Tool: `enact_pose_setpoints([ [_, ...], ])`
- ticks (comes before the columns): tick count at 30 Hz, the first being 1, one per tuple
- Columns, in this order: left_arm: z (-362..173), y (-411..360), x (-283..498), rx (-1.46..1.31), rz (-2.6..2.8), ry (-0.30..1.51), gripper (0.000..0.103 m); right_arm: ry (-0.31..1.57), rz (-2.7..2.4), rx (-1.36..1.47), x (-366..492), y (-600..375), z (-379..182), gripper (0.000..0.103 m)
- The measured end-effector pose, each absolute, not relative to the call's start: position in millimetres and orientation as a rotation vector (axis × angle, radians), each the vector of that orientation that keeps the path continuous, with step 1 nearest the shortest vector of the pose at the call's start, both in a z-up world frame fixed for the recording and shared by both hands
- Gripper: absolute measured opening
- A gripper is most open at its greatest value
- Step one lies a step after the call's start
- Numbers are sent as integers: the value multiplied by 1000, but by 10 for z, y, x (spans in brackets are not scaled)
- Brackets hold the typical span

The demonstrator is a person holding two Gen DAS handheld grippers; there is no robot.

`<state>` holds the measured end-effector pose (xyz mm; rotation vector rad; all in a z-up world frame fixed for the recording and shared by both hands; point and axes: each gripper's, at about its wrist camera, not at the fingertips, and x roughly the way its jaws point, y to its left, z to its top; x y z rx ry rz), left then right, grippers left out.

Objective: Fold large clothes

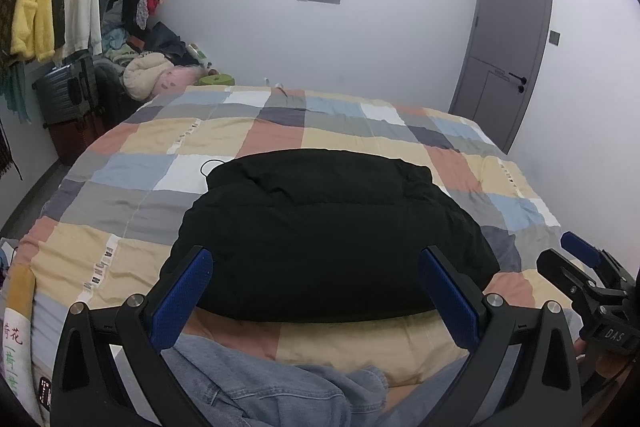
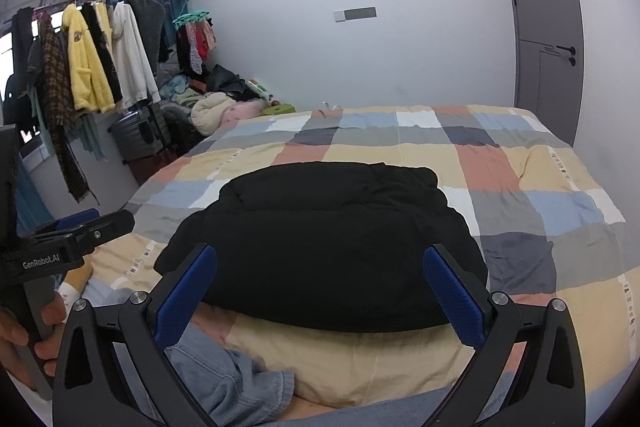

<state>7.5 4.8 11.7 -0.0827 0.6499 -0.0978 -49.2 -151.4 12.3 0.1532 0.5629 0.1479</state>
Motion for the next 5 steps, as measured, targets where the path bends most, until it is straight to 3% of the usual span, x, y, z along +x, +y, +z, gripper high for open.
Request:
enact_pose_setpoints([
  [5, 124, 59, 92, -83, -96, 652, 103, 565, 147, 159, -470, -1511, 112, 103],
])
